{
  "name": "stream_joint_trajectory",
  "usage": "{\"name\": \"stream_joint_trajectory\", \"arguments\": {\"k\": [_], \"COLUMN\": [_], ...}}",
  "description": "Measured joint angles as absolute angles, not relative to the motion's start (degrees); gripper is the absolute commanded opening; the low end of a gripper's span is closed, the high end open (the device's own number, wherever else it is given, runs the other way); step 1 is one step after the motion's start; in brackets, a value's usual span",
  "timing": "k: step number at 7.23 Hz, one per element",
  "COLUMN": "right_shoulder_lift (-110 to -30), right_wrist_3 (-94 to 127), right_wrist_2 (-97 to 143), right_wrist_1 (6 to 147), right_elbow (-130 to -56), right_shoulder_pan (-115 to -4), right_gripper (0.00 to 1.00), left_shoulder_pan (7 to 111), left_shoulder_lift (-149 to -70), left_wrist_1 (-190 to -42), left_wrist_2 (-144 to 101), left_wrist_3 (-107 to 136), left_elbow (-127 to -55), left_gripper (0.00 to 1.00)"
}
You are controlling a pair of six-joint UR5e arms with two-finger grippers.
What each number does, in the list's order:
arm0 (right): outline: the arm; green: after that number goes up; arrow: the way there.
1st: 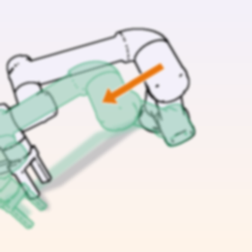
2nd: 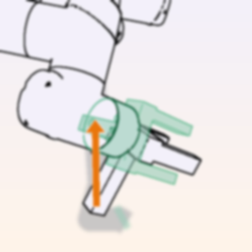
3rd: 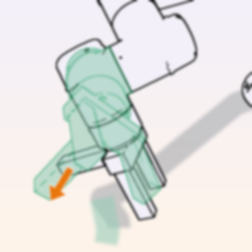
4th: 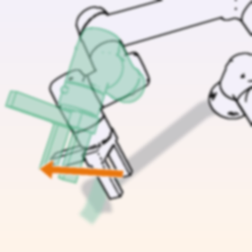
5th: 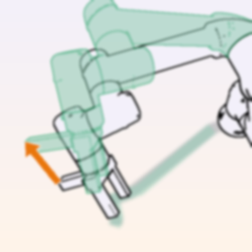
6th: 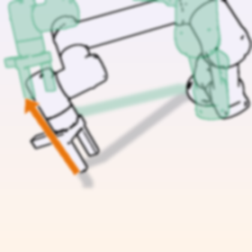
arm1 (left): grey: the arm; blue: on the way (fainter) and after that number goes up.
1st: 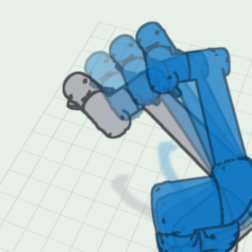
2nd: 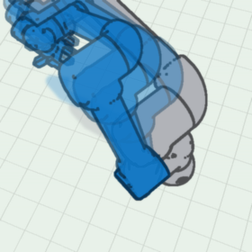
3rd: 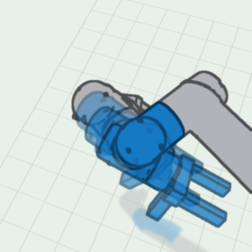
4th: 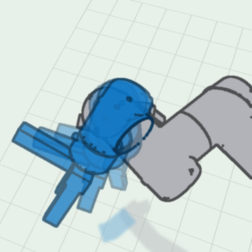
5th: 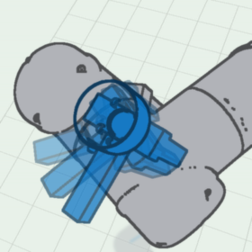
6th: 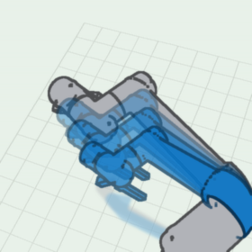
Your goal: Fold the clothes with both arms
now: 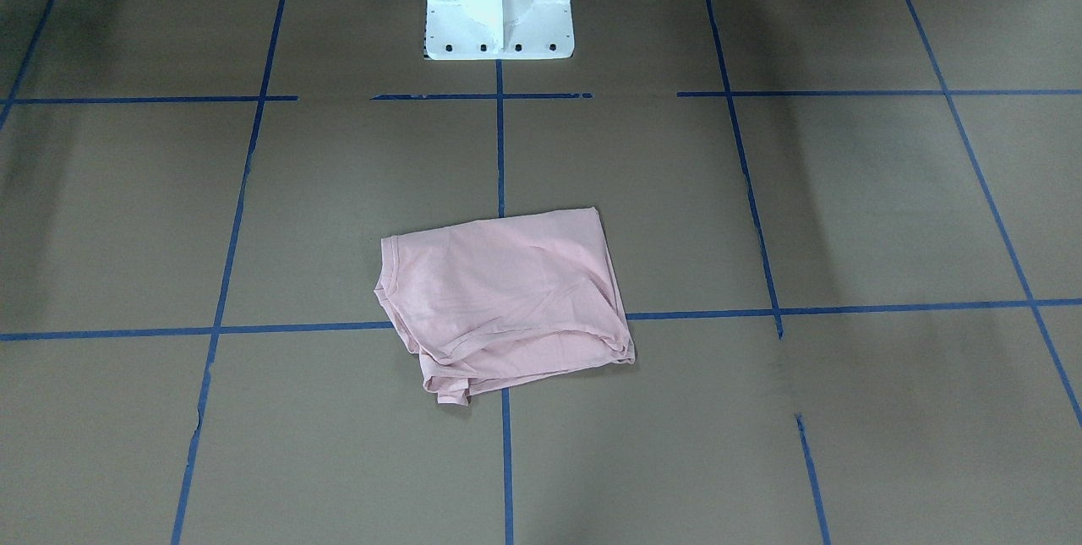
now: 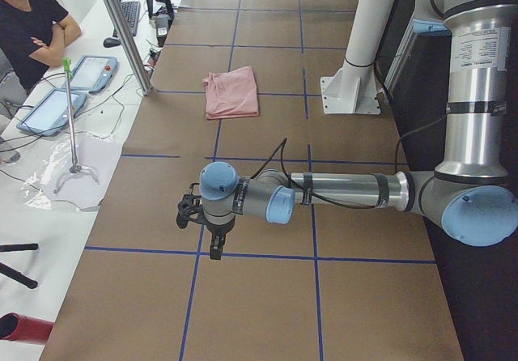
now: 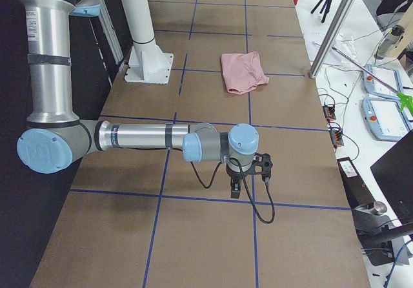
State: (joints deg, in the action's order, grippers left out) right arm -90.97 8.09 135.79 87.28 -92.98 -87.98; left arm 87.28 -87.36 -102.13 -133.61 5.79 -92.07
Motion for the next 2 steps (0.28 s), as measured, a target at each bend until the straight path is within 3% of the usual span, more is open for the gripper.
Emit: {"name": "stream_joint_trajectory", "arguments": {"k": [2], "right_shoulder_lift": [-90.97], "right_wrist_3": [8.09], "right_wrist_2": [135.74], "right_wrist_1": [87.28], "right_elbow": [-93.04], "right_shoulder_pan": [-87.98], "right_gripper": [1.00], "left_shoulder_pan": [87.33], "left_shoulder_lift": [-87.30], "left_wrist_1": [-102.11], "left_wrist_2": [-133.67], "left_wrist_3": [5.73], "left_elbow": [-92.30], "left_gripper": [1.00]}}
